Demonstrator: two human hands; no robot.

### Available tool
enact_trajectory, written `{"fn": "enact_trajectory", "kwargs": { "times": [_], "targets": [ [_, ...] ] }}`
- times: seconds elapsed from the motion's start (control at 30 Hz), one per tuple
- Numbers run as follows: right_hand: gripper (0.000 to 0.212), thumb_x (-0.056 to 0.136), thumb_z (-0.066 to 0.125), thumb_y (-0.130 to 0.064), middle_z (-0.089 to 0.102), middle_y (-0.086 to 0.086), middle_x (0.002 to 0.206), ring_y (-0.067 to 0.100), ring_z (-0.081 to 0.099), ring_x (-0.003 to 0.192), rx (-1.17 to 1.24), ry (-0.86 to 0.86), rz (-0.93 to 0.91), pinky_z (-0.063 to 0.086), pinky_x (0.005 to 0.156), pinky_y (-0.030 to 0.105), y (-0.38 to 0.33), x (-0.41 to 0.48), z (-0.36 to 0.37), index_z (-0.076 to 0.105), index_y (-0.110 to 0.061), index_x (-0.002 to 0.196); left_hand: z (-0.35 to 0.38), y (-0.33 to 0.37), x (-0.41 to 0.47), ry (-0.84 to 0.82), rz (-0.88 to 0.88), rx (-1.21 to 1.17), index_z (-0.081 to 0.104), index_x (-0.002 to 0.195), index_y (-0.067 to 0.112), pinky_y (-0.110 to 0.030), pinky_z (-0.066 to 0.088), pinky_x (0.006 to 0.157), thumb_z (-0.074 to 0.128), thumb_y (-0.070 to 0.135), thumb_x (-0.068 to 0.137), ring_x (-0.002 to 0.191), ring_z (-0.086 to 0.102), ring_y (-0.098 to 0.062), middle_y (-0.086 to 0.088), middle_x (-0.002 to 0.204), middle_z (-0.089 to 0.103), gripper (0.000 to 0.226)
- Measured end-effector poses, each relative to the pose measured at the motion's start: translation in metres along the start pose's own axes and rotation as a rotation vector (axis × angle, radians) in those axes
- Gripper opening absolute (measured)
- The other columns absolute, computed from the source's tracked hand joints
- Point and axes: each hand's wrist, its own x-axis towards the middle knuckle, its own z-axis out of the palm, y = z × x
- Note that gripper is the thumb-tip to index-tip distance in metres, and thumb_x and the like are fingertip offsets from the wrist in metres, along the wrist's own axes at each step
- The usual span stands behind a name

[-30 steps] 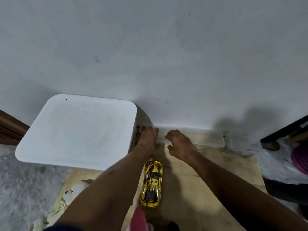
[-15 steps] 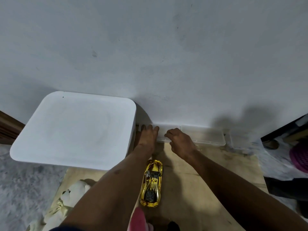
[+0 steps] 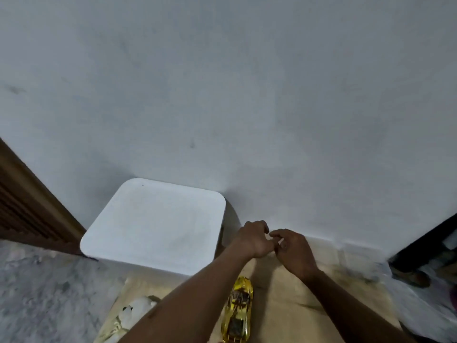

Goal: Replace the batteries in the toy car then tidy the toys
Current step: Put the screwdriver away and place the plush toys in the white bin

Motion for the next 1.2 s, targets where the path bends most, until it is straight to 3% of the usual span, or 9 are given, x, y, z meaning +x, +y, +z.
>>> {"fn": "enact_trajectory", "kwargs": {
  "times": [0.1,0.3,0.47,0.57,0.7,0.8,0.87,1.0,1.2],
  "targets": [
    [0.021,0.084,0.068,-0.015,0.073,-0.013,0.089,0.004,0.065,0.078,0.026,-0.03,-0.014,0.055,0.072,0.03,-0.034,0.002,-0.007,0.074,-0.032,0.095,-0.036,-0.004,-0.018,0.096,0.018,-0.055,0.063,0.114,0.022,-0.031,0.051,0.087,0.068,0.051,0.081,0.104,0.063,-0.021,-0.004,0.111,0.068,0.044],
    [0.016,0.086,0.071,-0.023,0.072,-0.01,0.088,0.0,0.065,0.076,0.083,-0.111,0.011,0.047,0.067,0.012,-0.103,0.012,-0.007,0.076,-0.023,0.101,-0.116,-0.05,-0.048,0.288,-0.078,-0.034,0.065,0.111,0.023,-0.033,0.051,0.092,0.064,0.042,0.081,0.106,0.062,-0.021,-0.003,0.115,0.065,0.035],
    [0.033,0.085,0.067,-0.04,0.07,0.001,0.104,0.022,0.069,0.089,0.135,-0.209,0.163,0.06,0.079,0.039,-0.149,0.021,0.006,0.066,-0.023,0.114,-0.162,-0.125,-0.071,0.409,-0.246,0.029,0.057,0.124,0.024,-0.033,0.044,0.095,0.058,0.043,0.085,0.12,0.053,-0.021,-0.001,0.127,0.058,0.043],
    [0.055,0.078,0.066,-0.054,0.067,0.005,0.113,0.026,0.067,0.098,0.162,-0.248,0.252,0.059,0.084,0.043,-0.157,0.027,0.022,0.063,-0.018,0.119,-0.177,-0.167,-0.085,0.471,-0.386,0.132,0.047,0.134,0.018,-0.04,0.043,0.098,0.053,0.045,0.089,0.128,0.043,-0.027,-0.006,0.135,0.046,0.053],
    [0.042,0.081,0.069,-0.041,0.07,0.008,0.096,0.024,0.069,0.083,0.212,-0.239,0.385,0.061,0.075,0.039,-0.18,0.019,0.033,0.065,-0.008,0.107,-0.187,-0.211,-0.107,0.445,-0.604,0.107,0.04,0.138,0.015,-0.046,0.039,0.101,0.052,0.047,0.087,0.129,0.038,-0.029,-0.007,0.135,0.039,0.061],
    [0.036,0.085,0.068,-0.032,0.067,0.007,0.09,0.023,0.069,0.072,0.261,-0.243,0.458,0.055,0.05,0.027,-0.191,0.013,0.037,0.061,-0.006,0.109,-0.19,-0.23,-0.117,0.369,-0.671,0.043,0.039,0.143,0.017,-0.044,0.037,0.105,0.048,0.055,0.088,0.132,0.039,-0.028,-0.006,0.141,0.037,0.068],
    [0.034,0.086,0.069,-0.03,0.064,0.006,0.092,0.02,0.065,0.071,0.314,-0.238,0.509,0.046,0.042,0.02,-0.191,0.013,0.04,0.057,-0.007,0.109,-0.195,-0.234,-0.118,0.373,-0.684,0.007,0.043,0.141,0.017,-0.043,0.035,0.104,0.047,0.056,0.089,0.131,0.04,-0.028,-0.006,0.14,0.039,0.065],
    [0.044,0.082,0.075,-0.027,0.068,0.013,0.101,0.027,0.067,0.083,0.465,-0.244,0.596,0.049,0.048,0.024,-0.186,0.017,0.049,0.06,0.0,0.113,-0.205,-0.248,-0.113,0.379,-0.718,-0.22,0.05,0.134,0.011,-0.043,0.04,0.104,0.053,0.051,0.08,0.122,0.048,-0.033,-0.011,0.132,0.05,0.067],
    [0.046,0.083,0.077,-0.026,0.067,0.016,0.108,0.031,0.067,0.088,0.526,-0.228,0.625,0.053,0.057,0.029,-0.186,0.023,0.057,0.059,-0.001,0.117,-0.208,-0.263,-0.105,0.42,-0.693,-0.463,0.052,0.129,-0.001,-0.036,0.048,0.09,0.056,0.029,0.093,0.113,0.056,-0.036,-0.019,0.127,0.057,0.047]
  ]
}}
